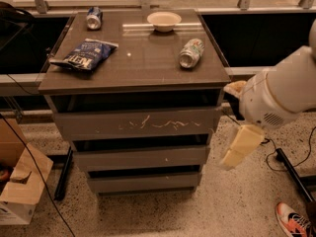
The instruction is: Open middle drawer
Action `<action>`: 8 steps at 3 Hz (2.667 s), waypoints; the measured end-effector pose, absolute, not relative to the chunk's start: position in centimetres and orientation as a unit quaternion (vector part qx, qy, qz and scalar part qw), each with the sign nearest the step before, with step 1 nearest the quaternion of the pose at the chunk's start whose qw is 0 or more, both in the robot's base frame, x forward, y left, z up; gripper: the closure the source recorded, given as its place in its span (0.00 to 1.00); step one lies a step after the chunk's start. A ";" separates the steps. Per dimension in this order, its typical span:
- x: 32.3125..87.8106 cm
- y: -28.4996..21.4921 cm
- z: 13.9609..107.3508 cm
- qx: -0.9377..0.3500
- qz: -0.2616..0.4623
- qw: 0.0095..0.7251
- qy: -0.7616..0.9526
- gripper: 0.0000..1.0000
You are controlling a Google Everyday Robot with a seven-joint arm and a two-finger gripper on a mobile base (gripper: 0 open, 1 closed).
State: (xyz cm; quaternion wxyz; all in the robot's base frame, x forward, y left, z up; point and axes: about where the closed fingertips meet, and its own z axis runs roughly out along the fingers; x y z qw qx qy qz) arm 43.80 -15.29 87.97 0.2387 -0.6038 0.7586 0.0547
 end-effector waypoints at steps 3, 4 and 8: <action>47.7 -13.3 75.2 -0.548 0.194 0.258 0.772 0.00; 48.9 -12.6 70.8 -0.513 0.200 0.261 0.793 0.00; 55.3 -9.2 54.3 -0.399 0.318 0.335 0.792 0.00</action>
Offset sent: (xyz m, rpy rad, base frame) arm 0.0748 0.0242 -0.1784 0.3726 0.2168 -0.0568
